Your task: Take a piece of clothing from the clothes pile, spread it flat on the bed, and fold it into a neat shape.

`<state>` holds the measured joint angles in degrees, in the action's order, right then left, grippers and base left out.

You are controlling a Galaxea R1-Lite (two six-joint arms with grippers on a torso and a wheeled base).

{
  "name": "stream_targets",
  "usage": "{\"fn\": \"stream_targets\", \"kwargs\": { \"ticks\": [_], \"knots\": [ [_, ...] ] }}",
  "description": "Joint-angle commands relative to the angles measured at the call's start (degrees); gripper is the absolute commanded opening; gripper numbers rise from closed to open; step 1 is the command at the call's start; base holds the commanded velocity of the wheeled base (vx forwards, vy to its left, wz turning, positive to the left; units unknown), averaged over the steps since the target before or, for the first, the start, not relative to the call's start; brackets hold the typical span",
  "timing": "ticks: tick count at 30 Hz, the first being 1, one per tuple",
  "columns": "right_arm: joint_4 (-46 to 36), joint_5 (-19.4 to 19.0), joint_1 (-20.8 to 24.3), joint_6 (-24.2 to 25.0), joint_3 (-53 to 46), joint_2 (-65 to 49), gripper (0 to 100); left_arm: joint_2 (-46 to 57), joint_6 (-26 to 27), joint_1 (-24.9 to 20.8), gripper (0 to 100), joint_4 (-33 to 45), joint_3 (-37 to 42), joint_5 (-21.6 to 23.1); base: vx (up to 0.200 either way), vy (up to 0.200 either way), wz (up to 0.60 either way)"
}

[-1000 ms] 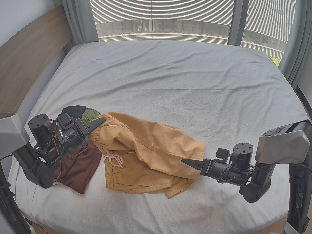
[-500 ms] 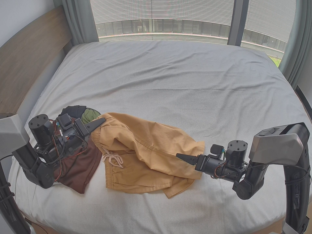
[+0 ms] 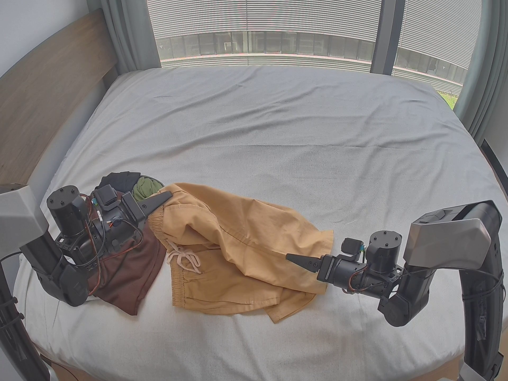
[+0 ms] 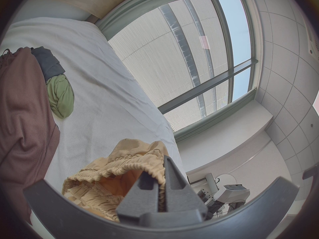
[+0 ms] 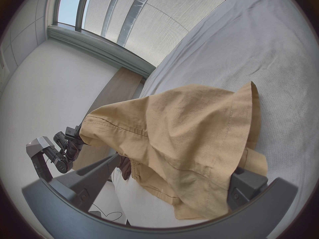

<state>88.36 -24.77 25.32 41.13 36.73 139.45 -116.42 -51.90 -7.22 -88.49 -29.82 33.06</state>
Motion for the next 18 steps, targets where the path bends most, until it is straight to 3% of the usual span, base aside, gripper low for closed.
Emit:
{"fn": "stream_targets", "kwargs": {
  "ticks": [1,5,6,18],
  "knots": [
    [0.06,-0.10,-0.18,-0.09,-0.34,1.70,100,-0.39,0.04,0.10,0,-0.01,-0.06,-0.01,0.000,0.000,0.00],
    [0.06,-0.10,-0.36,-0.09,0.01,1.79,100,-0.39,0.04,0.01,0,-0.01,-0.06,-0.01,0.000,0.000,0.00],
    [0.06,-0.10,-0.36,-0.09,0.01,1.79,0,-0.39,0.04,0.01,0,-0.01,-0.06,-0.01,0.000,0.000,0.00],
    [0.15,-0.10,-0.80,-0.09,-0.17,1.00,0,-0.65,-0.05,0.01,0,-0.01,-0.06,0.07,0.000,0.000,0.00]
  ]
}}
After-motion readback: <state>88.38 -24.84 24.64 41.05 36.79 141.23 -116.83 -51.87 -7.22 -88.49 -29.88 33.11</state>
